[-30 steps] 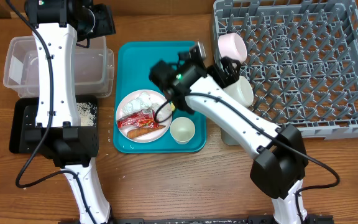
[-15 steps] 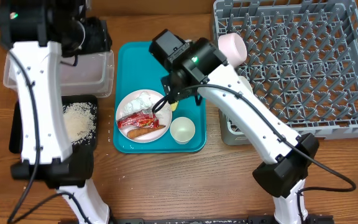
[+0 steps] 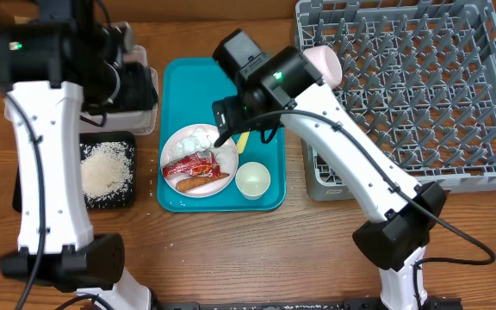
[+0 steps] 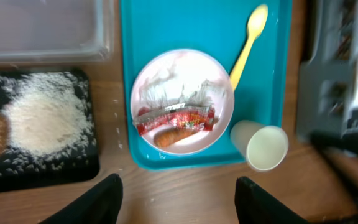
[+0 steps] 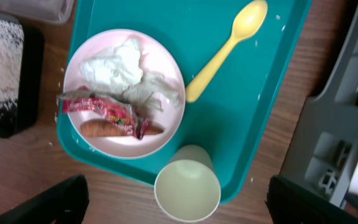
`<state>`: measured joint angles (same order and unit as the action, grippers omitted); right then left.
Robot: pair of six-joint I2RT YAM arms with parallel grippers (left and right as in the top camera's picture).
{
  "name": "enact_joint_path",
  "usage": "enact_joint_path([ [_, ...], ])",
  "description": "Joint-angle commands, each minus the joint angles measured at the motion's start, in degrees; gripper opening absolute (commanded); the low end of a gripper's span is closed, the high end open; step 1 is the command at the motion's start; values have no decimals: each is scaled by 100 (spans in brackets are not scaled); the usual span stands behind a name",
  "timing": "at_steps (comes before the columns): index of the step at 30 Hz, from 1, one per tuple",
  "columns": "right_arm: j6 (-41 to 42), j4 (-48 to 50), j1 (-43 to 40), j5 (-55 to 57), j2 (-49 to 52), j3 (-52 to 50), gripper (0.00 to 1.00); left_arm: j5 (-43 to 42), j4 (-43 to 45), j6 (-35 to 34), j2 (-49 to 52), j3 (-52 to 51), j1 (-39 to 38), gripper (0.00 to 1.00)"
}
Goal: Sort waste into correct bins and load items into the dishwasher
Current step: 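Reach the left gripper to the food scraps on the pink plate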
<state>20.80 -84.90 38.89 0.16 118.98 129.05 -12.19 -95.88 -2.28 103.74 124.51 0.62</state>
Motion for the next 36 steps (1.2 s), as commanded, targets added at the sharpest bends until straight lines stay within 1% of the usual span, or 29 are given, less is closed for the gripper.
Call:
enact_joint_path([
  [1, 13, 85, -612, -31, -538, 0, 96, -308, 361, 667, 2, -1071, -323, 61],
  [2, 11, 85, -750, -31, -612, 2, 97, -293, 518, 772, 2, -1281, -413, 61],
  [4, -33, 44, -1086, -26, -782, 2, 98, -260, 1005, 1014, 2, -1843, -654, 66],
  [6, -140, -48, -1392, -26, -911, 2, 100, -151, 1545, 1139, 4, -2387, -852, 69],
  [9, -164, -337, -1888, -28, -1023, 0, 100, 330, 2581, 1156, 11, -3311, -1088, 75],
  [11, -249, -522, -2072, -28, -1023, -2, 100, 522, 3202, 1235, 13, -3792, -1150, 79],
  [12, -330, -614, -2153, -26, -1021, -28, 100, 531, 3650, 1375, 13, -4116, -1161, 80],
  [14, -352, -682, -2190, -13, -1021, -48, 100, 533, 4148, 1421, 13, -4465, -1158, 84],
  [17, -439, -695, -2188, 35, -1021, -48, 100, 533, 4719, 1641, 13, -4874, -1150, 85],
  [18, -459, -697, -2188, 37, -1021, -48, 100, 533, 4983, 1801, 13, -5071, -1150, 87],
  [21, -459, -695, -2188, 37, -1021, -48, 100, 531, 5276, 2098, 42, -5324, -1154, 88],
  [25, -459, -699, -2188, 37, -1021, -48, 100, 533, 5471, 2164, 79, -5464, -1152, 86],
  [29, -459, -697, -2188, 37, -1021, -48, 100, 531, 5637, 2162, 192, -5547, -1152, 81],
  [32, -459, -697, -2188, 37, -1021, -48, 100, 529, 5700, 2157, 350, -5547, -1152, 70],
  [36, -459, -699, -2188, 37, -1021, -48, 100, 511, 5727, 2153, 612, -5547, -1154, 60],
])
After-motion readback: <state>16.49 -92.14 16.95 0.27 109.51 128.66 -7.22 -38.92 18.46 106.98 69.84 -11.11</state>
